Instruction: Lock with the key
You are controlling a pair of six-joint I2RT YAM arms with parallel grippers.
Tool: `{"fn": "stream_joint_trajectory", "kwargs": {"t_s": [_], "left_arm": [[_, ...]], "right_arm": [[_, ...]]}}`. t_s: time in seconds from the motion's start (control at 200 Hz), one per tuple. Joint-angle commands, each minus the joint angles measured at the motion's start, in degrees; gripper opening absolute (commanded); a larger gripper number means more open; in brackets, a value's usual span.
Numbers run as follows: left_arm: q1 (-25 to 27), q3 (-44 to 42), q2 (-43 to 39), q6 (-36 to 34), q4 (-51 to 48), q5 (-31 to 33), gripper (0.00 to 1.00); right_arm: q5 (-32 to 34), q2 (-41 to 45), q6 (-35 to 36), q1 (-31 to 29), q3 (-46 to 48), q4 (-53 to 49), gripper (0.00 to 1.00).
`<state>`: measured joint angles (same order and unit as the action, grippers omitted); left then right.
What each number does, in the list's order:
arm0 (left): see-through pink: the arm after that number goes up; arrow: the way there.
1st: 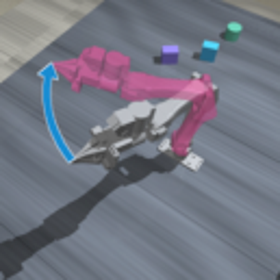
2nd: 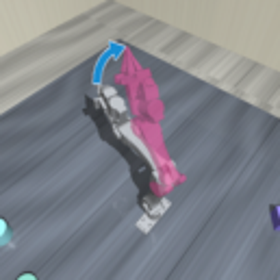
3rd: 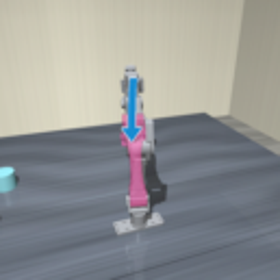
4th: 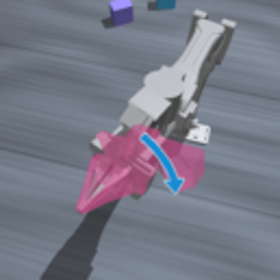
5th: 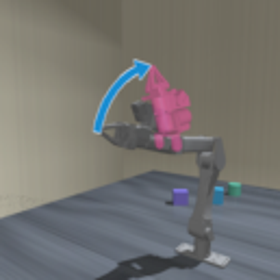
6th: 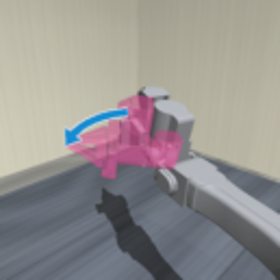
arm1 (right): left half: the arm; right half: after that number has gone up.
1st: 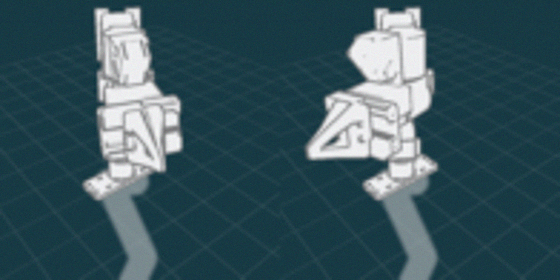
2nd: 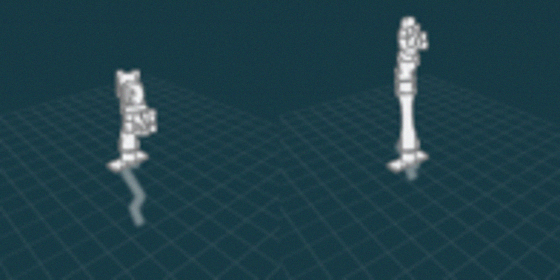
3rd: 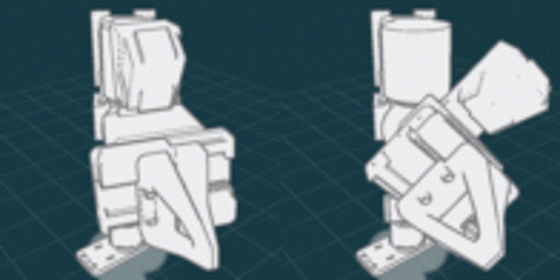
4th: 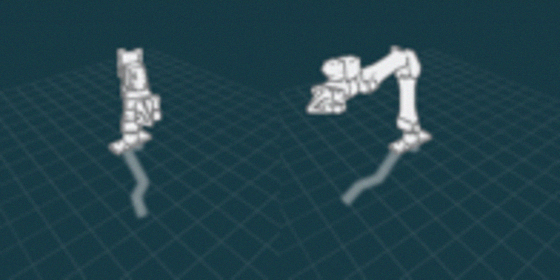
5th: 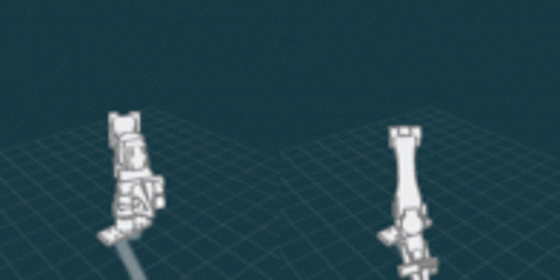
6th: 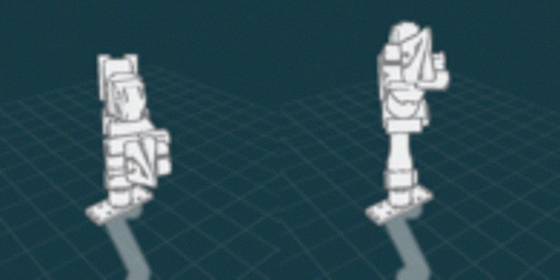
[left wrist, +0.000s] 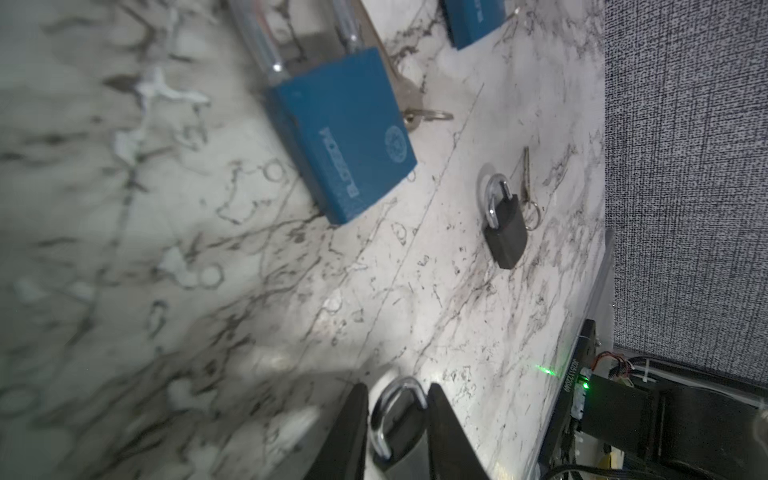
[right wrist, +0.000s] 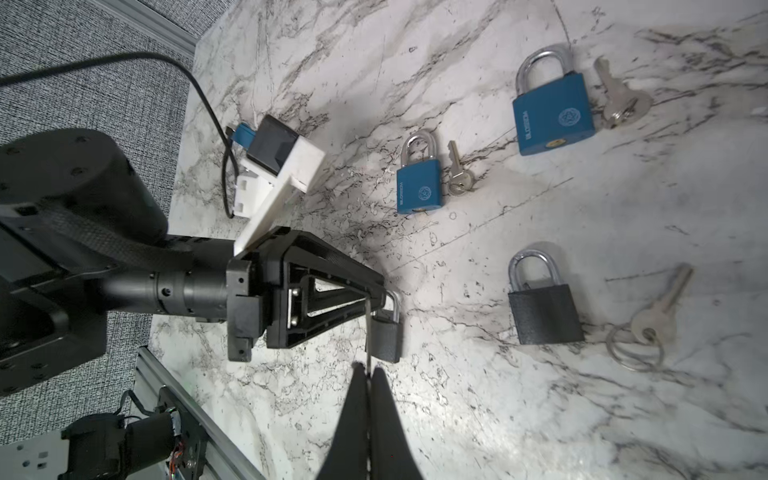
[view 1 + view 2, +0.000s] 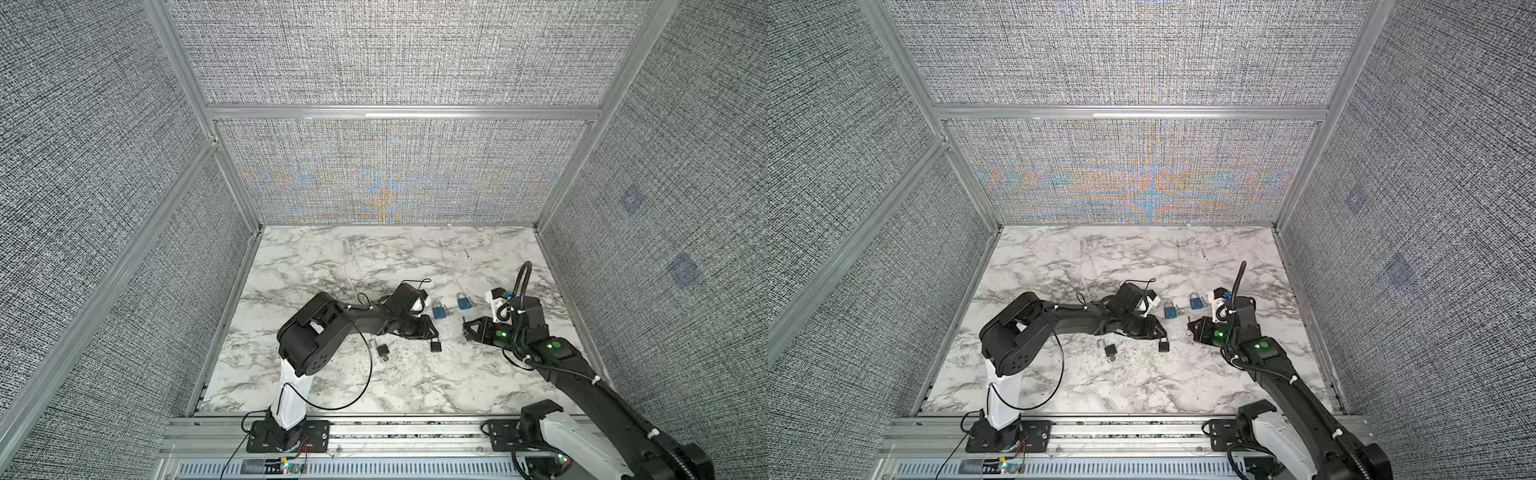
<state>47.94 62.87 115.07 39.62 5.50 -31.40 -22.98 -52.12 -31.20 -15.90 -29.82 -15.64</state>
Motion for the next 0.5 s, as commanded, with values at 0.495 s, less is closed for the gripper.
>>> {"fn": "stream_joint_trajectory", "kwargs": {"t_s": [0.495], "left_arm": [[-6.5, -8.1, -14.8, -2.9, 0.5, 9.6, 0.28]], "right_arm": [[2.7, -11.2, -4.6, -7.0, 5.7, 10.4, 0.00]]}}
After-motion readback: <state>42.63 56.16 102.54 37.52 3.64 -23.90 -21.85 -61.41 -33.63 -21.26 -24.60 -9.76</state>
